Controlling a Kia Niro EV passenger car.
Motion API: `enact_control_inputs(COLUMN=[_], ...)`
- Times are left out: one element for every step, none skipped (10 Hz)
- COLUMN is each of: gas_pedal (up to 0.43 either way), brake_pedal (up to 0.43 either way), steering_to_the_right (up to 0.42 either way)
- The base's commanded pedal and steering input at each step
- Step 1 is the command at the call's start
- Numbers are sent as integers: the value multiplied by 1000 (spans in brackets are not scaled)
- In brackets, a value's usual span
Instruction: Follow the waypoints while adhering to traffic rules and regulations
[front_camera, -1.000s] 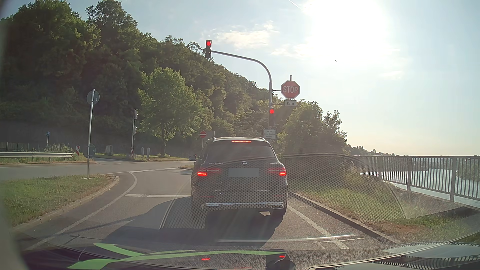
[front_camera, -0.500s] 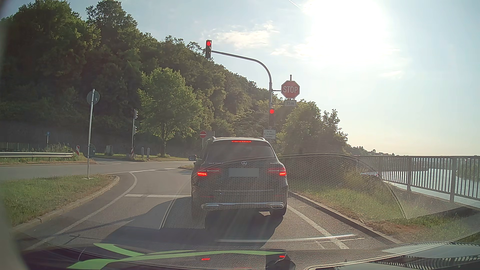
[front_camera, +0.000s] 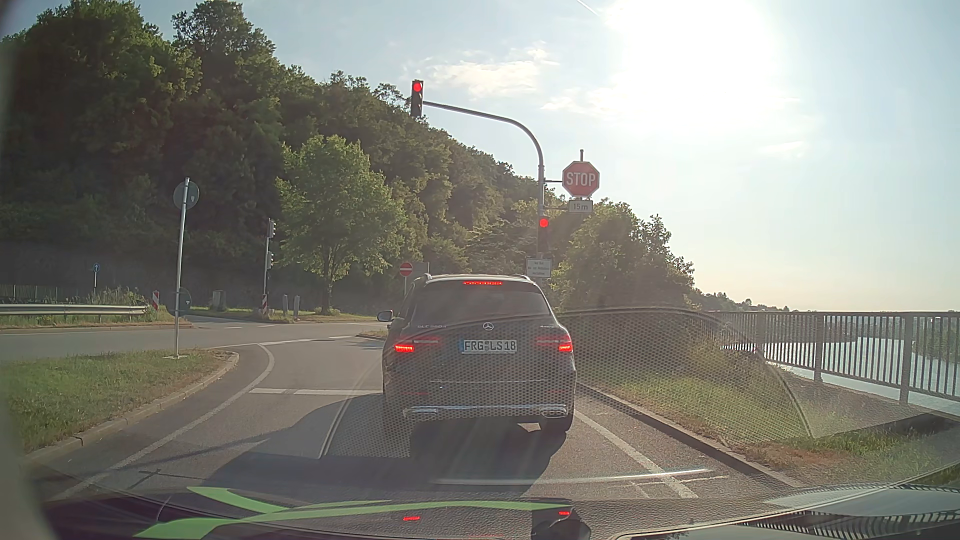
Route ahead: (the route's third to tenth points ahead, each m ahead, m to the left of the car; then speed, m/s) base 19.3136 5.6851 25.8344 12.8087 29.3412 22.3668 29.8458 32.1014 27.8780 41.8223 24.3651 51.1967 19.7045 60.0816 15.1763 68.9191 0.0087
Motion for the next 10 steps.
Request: enact_control_inputs(gas_pedal=[0, 0, 0, 0, 0, 0, 0, 0, 0, 0], brake_pedal=[268, 268, 268, 268, 268, 268, 268, 268, 268, 268], steering_to_the_right=[-48, -48, -48, -48, -48, -48, -48, -48, -48, -48])
